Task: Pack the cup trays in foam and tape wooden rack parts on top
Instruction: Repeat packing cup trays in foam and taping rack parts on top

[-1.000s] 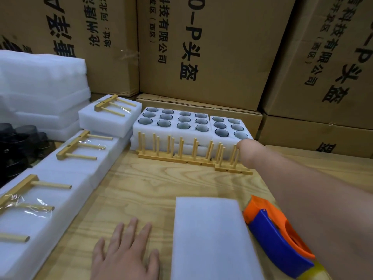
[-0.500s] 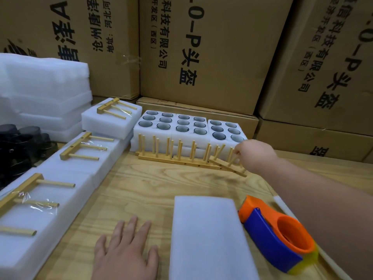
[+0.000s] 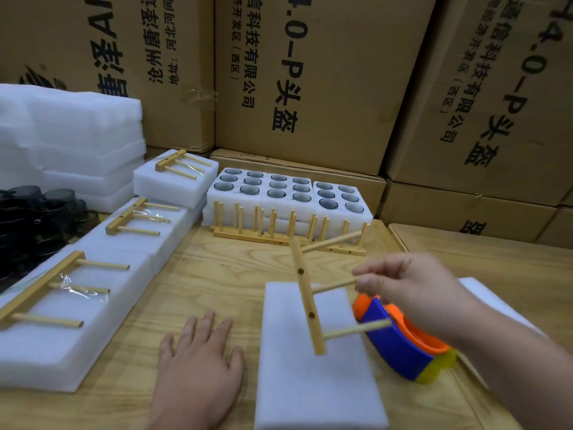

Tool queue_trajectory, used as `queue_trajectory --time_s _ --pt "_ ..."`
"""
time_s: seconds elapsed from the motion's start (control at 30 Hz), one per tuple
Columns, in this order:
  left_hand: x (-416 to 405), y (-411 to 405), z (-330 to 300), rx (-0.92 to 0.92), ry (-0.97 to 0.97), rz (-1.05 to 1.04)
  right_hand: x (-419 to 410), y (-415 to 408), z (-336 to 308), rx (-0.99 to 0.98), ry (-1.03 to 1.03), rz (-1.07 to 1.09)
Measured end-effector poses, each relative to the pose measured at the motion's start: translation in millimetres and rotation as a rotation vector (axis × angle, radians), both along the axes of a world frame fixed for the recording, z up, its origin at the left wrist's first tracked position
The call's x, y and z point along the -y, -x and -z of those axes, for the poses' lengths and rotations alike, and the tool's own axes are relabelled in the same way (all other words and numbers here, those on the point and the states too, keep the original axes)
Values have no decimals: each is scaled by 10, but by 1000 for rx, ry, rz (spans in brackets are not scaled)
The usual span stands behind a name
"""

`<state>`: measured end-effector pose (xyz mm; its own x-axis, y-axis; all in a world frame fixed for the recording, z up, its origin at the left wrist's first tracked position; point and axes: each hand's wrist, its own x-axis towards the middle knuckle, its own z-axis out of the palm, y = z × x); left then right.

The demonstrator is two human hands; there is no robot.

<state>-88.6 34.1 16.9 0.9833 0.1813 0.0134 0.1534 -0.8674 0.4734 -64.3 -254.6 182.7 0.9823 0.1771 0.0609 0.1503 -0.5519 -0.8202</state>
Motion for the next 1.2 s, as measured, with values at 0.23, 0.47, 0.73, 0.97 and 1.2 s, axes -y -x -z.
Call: queue_trajectory --time_s 0.23,0.47,0.73,0.97,1.2 --pt "23 32 15 18 -44 -3 23 238 626 -279 -280 135" --pt "22 32 24 17 -50 -6 -23 110 720 -311 -302 117" --pt "28 31 33 23 -55 -15 -46 37 824 -279 -135 88" --pt "27 40 31 20 -71 -16 -20 24 839 -39 205 80" --pt "35 56 27 21 -87 -18 -164 25 825 124 348 -111"
